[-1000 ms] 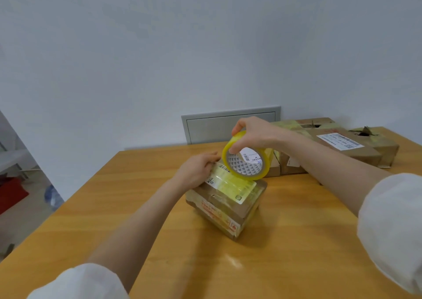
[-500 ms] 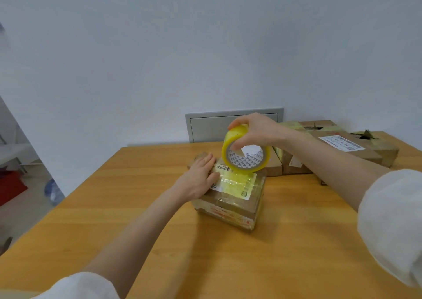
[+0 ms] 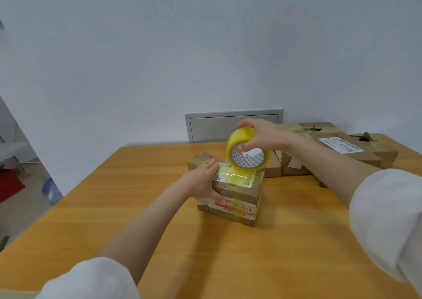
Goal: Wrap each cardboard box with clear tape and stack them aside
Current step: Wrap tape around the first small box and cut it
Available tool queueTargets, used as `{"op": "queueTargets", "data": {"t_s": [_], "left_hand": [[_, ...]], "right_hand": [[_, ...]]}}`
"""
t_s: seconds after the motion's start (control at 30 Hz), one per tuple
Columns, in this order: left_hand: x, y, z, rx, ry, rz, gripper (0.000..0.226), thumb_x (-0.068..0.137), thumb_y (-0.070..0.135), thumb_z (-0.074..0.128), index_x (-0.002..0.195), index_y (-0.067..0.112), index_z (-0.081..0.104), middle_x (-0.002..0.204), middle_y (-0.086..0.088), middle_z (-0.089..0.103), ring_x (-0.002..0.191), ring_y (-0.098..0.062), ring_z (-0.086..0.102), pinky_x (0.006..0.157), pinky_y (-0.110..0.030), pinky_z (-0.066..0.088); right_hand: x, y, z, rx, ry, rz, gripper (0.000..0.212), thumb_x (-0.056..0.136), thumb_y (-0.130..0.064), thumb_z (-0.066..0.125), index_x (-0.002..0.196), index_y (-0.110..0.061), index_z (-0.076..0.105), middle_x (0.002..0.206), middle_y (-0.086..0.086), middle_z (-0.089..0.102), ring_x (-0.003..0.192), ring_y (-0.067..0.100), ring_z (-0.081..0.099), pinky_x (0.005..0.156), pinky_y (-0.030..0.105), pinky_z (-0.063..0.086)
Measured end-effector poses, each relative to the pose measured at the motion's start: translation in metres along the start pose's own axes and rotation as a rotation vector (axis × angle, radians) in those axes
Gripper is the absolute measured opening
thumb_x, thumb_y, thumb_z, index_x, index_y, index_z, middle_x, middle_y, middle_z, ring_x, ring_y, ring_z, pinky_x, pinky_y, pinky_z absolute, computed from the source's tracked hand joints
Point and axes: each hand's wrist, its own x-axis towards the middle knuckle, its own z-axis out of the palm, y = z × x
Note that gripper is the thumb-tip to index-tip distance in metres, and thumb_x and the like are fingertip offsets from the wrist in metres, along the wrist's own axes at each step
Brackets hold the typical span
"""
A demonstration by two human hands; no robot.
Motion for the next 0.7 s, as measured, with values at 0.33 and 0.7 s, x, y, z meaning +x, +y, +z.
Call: {"op": "queueTargets", "data": {"t_s": [0.33, 0.7], "left_hand": [[0.016, -0.007, -0.003, -0.019, -0.005, -0.011, 0.122, 0.069, 0.054, 0.076, 0.153, 0.015, -0.003, 0.161, 0.0, -0.005, 0.148, -0.019, -0.001, 0.119, -0.039, 0.01], [0.016, -0.01, -0.002, -0.027, 0.004, -0.046, 0.12, 0.069, 0.054, 0.077, 0.154, 0.018, 0.001, 0.161, 0.002, -0.001, 0.148, -0.019, 0.006, 0.119, -0.04, 0.014]], "right_hand": [[-0.005, 0.002, -0.014, -0.043, -0.038, -0.003, 0.062, 0.073, -0.021, 0.074, 0.131, -0.029, 0.053, 0.121, -0.005, 0.052, 0.104, 0.016, 0.05, 0.08, 0.029, 0.045], [-0.036, 0.046, -0.035, 0.072, -0.132, 0.067, 0.029, 0.079, -0.043, 0.074, 0.106, -0.037, 0.066, 0.115, -0.011, 0.056, 0.105, 0.01, 0.052, 0.089, 0.031, 0.046]]}}
